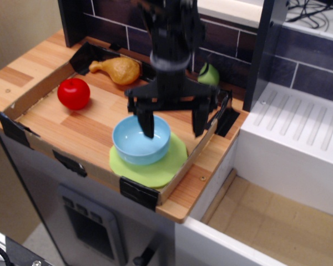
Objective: Put bowl on plate
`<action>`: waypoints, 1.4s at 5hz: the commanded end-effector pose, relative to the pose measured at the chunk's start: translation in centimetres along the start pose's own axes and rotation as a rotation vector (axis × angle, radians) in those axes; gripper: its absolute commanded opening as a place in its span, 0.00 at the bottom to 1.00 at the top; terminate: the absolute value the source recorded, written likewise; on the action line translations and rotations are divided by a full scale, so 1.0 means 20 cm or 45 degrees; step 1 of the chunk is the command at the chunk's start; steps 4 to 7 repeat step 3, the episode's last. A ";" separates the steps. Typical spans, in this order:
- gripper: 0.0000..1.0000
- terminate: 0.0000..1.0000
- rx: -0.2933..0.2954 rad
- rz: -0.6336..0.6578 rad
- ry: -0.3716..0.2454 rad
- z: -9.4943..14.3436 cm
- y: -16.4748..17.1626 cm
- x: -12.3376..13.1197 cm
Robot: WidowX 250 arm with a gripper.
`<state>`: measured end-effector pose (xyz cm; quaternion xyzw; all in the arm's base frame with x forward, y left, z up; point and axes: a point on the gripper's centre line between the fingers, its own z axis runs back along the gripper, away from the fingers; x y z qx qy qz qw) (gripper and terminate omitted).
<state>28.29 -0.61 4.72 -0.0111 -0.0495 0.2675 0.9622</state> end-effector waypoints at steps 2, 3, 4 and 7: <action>1.00 0.00 -0.062 -0.023 -0.101 0.32 -0.03 0.13; 1.00 1.00 -0.062 -0.023 -0.101 0.32 -0.03 0.13; 1.00 1.00 -0.062 -0.023 -0.101 0.32 -0.03 0.13; 1.00 1.00 -0.062 -0.023 -0.101 0.32 -0.03 0.13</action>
